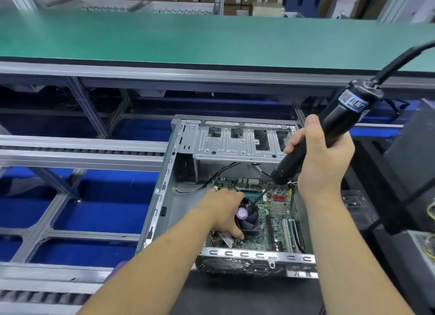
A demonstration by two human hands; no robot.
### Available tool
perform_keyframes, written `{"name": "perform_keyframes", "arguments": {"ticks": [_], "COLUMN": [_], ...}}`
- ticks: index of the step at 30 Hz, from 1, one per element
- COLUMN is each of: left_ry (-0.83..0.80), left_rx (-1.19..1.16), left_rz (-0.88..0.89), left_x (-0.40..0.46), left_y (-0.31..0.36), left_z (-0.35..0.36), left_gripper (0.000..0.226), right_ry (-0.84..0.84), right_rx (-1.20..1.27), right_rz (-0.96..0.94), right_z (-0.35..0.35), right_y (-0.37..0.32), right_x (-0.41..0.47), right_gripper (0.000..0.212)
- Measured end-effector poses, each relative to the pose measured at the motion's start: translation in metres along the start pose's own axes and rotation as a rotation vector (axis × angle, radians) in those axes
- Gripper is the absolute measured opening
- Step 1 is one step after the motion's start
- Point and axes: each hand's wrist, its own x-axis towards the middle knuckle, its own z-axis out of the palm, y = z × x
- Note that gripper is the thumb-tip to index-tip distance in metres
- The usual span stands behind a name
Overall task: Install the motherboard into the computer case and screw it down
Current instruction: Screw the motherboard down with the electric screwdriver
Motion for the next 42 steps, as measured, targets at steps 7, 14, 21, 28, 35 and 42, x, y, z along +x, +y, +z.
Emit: {"name": "perform_keyframes", "arguments": {"ticks": [7, 14, 21, 28, 35, 42], "left_ry": [0.055, 0.005, -0.019, -0.032, -0.028, -0.016], "left_rx": [-0.012, -0.007, -0.086, -0.158, -0.187, -0.339], "left_rz": [-0.005, -0.012, 0.022, 0.029, 0.015, -0.063], "left_x": [0.002, 0.003, 0.004, 0.005, 0.005, 0.006], "left_y": [-0.001, 0.000, -0.004, -0.009, -0.010, -0.009], "left_z": [-0.002, -0.003, -0.003, -0.003, 0.000, 0.001], "left_gripper": [0.079, 0.086, 0.095, 0.101, 0.095, 0.073], "right_ry": [0.000, -0.038, -0.040, -0.037, -0.042, -0.022], "right_rx": [0.021, 0.019, 0.029, 0.060, 0.079, 0.095], "right_rz": [0.016, 0.028, 0.050, 0.072, 0.084, 0.104], "right_z": [0.001, 0.006, 0.007, 0.007, 0.013, 0.016], "right_y": [-0.001, 0.000, 0.000, 0.002, 0.004, 0.006], "right_x": [0.005, 0.010, 0.016, 0.019, 0.018, 0.026], "right_gripper": [0.028, 0.020, 0.020, 0.019, 0.019, 0.019]}}
